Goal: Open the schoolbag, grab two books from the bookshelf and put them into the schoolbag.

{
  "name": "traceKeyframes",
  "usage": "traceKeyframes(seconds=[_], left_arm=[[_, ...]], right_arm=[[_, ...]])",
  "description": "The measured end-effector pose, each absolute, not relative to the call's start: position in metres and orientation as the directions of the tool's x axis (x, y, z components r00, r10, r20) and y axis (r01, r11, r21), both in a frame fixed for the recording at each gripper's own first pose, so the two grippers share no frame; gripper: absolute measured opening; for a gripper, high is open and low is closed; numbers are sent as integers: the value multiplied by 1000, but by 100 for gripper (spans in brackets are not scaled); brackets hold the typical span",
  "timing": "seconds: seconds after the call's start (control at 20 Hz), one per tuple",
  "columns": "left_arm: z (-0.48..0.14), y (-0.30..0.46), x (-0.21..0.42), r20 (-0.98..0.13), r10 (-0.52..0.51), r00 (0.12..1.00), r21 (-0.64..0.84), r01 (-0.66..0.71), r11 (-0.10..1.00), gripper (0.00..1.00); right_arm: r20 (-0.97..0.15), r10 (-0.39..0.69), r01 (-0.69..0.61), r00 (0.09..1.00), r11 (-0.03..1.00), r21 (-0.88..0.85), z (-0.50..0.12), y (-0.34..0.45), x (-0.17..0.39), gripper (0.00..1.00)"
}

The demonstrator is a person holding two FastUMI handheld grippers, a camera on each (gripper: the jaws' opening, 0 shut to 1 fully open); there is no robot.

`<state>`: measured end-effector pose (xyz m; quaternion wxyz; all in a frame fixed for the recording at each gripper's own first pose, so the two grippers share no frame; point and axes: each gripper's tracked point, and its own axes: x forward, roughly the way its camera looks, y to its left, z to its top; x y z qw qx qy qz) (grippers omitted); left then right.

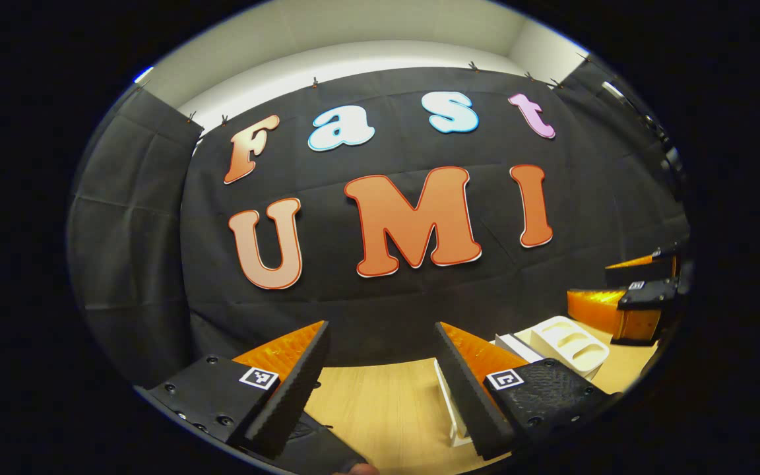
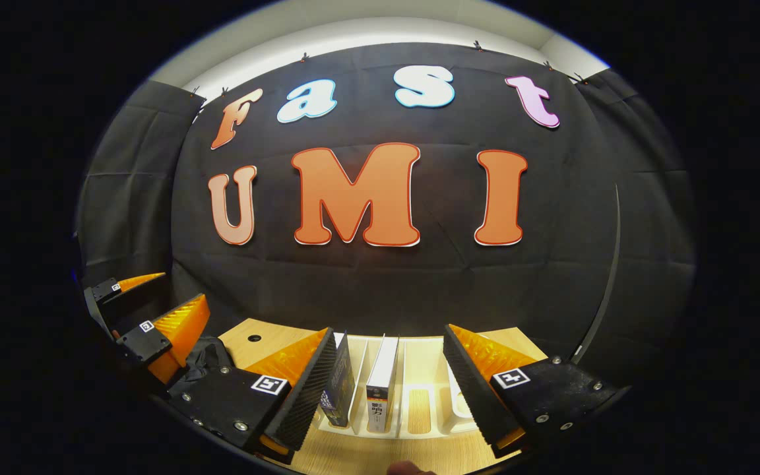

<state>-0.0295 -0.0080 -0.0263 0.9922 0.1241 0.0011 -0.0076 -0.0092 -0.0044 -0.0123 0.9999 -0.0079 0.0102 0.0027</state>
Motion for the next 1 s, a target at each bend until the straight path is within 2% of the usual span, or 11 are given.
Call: traceKeyframes(seconds=[0.25, 0.45, 1.0], left_arm=[[-67, 7, -42, -66, 6, 998, 386, 20, 922, 99], [-113, 27, -55, -127, 42, 991, 549, 35, 835, 98], [-266, 97, -107, -355, 225, 907, 781, 156, 605, 98]], right_arm=[[-27, 13, -14, 1000, 998, -58, -22, -9, -2, 97], [-38, 24, -27, 999, 997, -71, -32, -13, 8, 98], [-102, 40, -50, 994, 994, -97, -70, -26, 41, 97]])
